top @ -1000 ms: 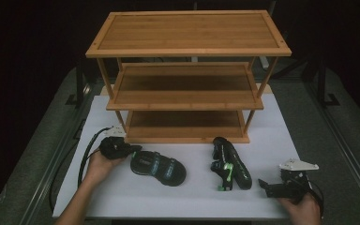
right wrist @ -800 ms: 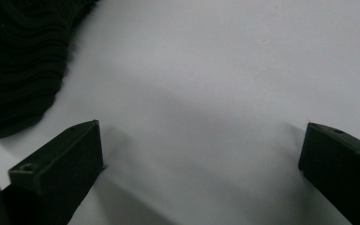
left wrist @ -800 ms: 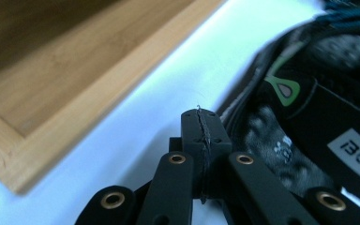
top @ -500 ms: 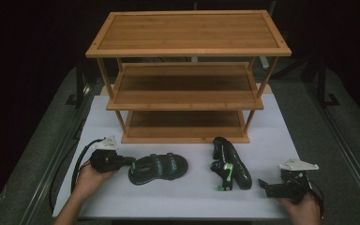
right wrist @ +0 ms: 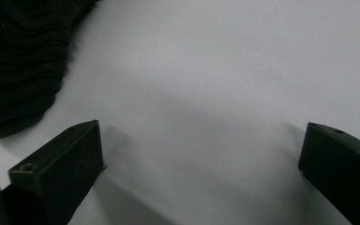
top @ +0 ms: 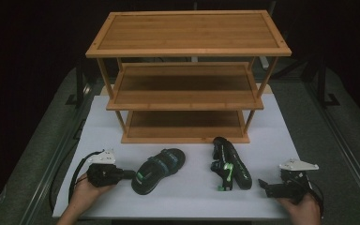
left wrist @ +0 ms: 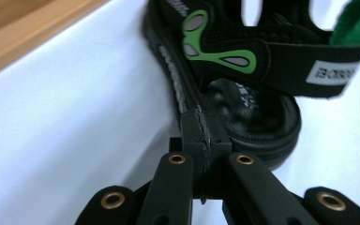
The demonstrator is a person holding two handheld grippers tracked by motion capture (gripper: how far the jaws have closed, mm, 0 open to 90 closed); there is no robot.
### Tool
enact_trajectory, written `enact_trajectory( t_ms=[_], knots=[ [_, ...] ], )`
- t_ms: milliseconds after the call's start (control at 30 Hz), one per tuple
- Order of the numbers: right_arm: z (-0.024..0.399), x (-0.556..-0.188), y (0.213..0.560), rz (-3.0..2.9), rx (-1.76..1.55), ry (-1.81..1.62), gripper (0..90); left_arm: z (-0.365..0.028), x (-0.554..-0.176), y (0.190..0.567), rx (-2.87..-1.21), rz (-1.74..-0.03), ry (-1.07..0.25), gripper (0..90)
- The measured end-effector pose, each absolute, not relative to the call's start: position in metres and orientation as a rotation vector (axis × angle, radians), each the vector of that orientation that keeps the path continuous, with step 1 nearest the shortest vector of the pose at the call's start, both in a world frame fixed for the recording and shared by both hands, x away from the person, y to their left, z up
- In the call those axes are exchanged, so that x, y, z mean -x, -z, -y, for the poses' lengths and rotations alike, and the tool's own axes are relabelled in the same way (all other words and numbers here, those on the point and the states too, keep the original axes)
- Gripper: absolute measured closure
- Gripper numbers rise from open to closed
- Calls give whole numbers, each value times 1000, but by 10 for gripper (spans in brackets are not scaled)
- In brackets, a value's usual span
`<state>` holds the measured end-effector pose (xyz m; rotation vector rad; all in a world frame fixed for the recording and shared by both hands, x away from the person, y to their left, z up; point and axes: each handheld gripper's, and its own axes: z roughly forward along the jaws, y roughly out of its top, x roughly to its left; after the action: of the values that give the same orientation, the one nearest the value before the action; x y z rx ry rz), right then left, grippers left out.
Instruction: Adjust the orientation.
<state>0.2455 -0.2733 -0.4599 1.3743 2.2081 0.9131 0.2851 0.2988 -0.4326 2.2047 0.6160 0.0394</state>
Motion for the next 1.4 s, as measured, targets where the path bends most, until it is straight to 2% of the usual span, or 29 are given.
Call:
enact_trajectory(
  t_ms=[367, 600, 733, 900, 1100, 1267, 1300, 1333, 1400],
  knots=[
    [273, -246, 460, -2208, -1369, -914, 0, -273, -265, 434, -2212, -506, 65, 900],
    [273, -245, 460, -2208, -1374, -913, 0, -276, -265, 430, -2191, -493, 44, 900],
    [273, -246, 460, -2208, -1370, -914, 0, -285, -272, 411, -2103, -515, 6, 762],
    [273, -246, 460, -2208, -1373, -913, 0, -276, -287, 395, -2066, -508, -41, 619],
    [273, -246, 460, -2208, -1373, -914, 0, -251, -308, 388, -2068, -462, -25, 550],
    [273, -246, 460, -2207, -1373, -915, 0, -226, -320, 395, -2120, -425, 4, 560],
    [273, -246, 460, -2207, -1373, -915, 0, -221, -322, 398, -2137, -424, 2, 573],
    [273, -246, 460, -2207, -1373, -915, 0, -219, -323, 400, -2145, -419, 6, 624],
    [273, -246, 460, -2207, -1373, -915, 0, -216, -324, 402, -2137, -420, 8, 637]
  ],
)
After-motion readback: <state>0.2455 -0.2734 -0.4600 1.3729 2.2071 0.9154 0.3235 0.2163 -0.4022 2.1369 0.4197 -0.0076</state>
